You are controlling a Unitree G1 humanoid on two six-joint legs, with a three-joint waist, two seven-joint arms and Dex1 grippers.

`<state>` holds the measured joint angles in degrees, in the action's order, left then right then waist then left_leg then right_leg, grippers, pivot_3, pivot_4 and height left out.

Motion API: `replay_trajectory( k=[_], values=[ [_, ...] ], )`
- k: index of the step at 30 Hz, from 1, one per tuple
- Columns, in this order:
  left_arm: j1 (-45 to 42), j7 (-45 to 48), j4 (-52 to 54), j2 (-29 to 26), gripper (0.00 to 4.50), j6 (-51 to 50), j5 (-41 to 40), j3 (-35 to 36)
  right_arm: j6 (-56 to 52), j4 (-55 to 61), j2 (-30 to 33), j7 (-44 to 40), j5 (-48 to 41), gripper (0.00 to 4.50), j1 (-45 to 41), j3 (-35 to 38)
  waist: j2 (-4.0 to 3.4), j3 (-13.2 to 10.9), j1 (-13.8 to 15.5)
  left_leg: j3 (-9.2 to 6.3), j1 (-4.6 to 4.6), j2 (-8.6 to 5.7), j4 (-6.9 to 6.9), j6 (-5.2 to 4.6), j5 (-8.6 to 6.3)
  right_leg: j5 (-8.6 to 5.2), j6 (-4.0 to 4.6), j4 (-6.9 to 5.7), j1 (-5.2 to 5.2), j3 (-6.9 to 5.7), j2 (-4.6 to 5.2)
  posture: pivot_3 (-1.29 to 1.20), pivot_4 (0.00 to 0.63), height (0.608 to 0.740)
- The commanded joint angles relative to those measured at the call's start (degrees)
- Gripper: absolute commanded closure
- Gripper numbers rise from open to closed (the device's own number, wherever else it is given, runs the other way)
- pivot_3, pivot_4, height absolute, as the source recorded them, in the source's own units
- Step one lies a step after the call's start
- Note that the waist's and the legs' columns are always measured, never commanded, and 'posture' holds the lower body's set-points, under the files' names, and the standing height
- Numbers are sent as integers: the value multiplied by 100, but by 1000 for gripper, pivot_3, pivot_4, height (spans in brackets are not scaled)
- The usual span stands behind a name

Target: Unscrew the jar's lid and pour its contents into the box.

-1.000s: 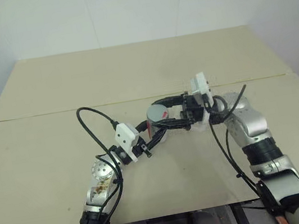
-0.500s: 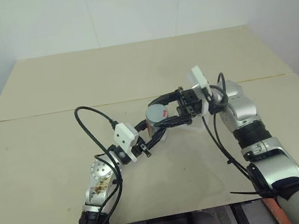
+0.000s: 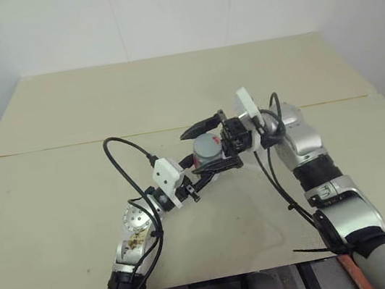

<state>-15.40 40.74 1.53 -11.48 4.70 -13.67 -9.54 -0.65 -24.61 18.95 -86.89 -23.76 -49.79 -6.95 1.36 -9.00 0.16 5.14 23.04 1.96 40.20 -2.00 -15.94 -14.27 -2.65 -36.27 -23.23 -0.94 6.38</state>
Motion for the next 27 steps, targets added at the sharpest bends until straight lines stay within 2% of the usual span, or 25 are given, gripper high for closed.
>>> replay_trajectory(
  k=[1,17,21,27],
  values=[
    [-47,-12,150,24,2542,-2,-60,9,96,553,168,420,-48,25,177,351,0,0,4,0,0,0,0,0,0,0,0,0,0,0,1,0,150,740],
    [-158,54,-27,22,2542,37,-72,51,-495,2985,796,2034,-275,25,1667,909,0,0,45,1,-2,-2,1,-17,-10,0,-1,13,0,4,3,0,150,740],
    [-146,46,-42,24,2542,56,-55,52,-837,3458,640,2604,-290,25,1764,762,0,0,38,0,-4,-2,1,-25,-14,0,-1,14,0,3,3,0,150,740],
    [-182,39,-87,65,2542,81,-36,50,-931,3575,229,3226,67,25,1830,297,0,0,28,0,-8,-2,0,-25,-14,0,0,12,0,5,1,0,150,740]
  ],
)
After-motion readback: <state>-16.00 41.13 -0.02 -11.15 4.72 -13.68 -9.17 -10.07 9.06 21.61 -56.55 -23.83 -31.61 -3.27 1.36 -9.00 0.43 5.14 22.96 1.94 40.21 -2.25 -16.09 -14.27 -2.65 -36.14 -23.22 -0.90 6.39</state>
